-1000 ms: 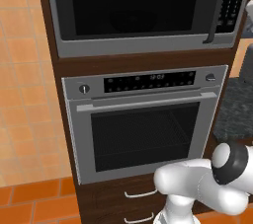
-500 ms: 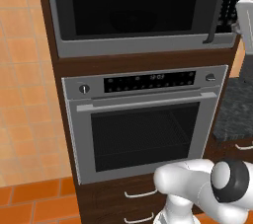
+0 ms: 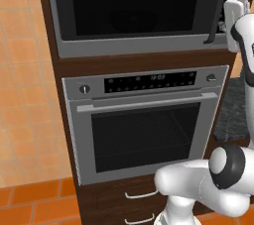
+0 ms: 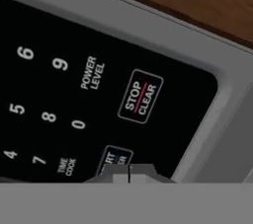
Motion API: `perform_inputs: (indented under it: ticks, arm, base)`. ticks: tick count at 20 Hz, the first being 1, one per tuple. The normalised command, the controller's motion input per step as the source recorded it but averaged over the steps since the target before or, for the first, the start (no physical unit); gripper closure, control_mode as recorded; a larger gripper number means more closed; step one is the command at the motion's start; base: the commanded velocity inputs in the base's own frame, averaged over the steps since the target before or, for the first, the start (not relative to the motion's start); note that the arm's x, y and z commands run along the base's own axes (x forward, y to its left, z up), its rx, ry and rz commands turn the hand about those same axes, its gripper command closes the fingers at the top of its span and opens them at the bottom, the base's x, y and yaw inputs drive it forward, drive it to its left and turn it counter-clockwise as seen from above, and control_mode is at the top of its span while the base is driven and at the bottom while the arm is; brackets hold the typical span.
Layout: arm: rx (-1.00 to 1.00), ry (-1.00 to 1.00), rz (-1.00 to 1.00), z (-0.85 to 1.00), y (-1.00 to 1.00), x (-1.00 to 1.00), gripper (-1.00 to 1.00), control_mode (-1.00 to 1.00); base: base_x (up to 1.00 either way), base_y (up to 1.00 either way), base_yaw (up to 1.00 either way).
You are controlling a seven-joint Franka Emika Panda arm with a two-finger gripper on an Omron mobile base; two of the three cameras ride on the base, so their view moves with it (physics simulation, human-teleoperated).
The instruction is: Open the microwave, place the bowl with waffle inside the microwave, then close the microwave door and turn it on.
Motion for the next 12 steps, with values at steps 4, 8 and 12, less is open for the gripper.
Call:
perform_inputs:
  ticks: [4, 8, 12]
  arm:
    - [0.12, -0.01, -0.04, 0.0, -0.25, 0.63, 1.0, -1.0]
    - [0.1, -0.15, -0.05, -0.1, -0.08, 0.04, 1.0, -1.0]
    - [0.01, -0.48, -0.05, -0.32, -0.15, -1.0, 1.0, -1.0]
  base:
    - [0.0, 0.0, 0.0]
    - [0.0, 0.0, 0.0]
    - [0.0, 0.0, 0.0]
